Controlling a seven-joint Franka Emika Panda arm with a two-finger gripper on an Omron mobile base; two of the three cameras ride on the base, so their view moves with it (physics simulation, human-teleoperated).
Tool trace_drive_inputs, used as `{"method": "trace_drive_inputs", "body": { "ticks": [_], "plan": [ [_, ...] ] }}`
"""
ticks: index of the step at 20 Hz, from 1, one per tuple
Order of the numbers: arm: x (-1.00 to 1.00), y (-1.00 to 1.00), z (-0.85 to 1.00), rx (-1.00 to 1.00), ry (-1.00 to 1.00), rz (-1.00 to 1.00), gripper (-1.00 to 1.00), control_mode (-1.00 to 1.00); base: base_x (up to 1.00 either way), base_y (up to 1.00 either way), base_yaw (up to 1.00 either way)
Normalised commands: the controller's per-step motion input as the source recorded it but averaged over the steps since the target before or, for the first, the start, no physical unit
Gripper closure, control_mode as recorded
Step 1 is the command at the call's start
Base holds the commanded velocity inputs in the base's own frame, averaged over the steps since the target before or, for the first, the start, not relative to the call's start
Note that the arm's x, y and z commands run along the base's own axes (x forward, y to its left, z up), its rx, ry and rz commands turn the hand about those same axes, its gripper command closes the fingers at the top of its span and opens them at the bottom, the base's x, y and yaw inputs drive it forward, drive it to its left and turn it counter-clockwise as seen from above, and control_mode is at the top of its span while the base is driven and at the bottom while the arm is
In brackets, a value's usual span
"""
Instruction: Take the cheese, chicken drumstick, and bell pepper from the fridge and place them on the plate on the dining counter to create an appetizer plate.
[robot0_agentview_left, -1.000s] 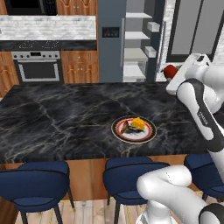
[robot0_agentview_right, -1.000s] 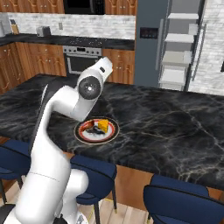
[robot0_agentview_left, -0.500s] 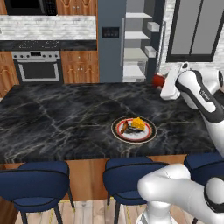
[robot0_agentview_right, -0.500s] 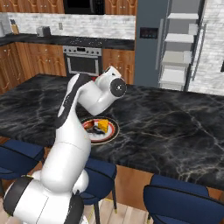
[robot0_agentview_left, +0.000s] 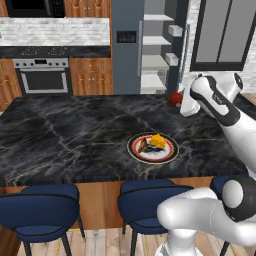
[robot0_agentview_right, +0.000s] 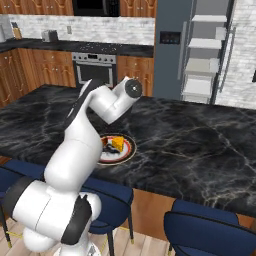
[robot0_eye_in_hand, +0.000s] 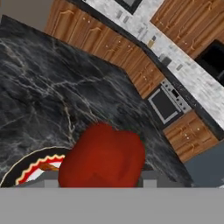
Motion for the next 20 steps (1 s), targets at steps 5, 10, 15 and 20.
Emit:
{"method": "trace_drive_inputs", "body": {
  "ticks": [5,10,15,20],
  "plan": [
    [0.07,0.13,-0.62,-0.11,0.07,0.02,1.0,-1.0,0.0,0.0,0.0],
    [0.01,0.29,-0.78,-0.1,0.01,0.03,1.0,-1.0,0.0,0.0,0.0],
    [0.06,0.18,-0.82,-0.09,0.06,0.03,1.0,-1.0,0.0,0.0,0.0],
    [0.22,0.1,-0.83,-0.09,0.09,0.01,1.0,-1.0,0.0,0.0,0.0]
  ]
}}
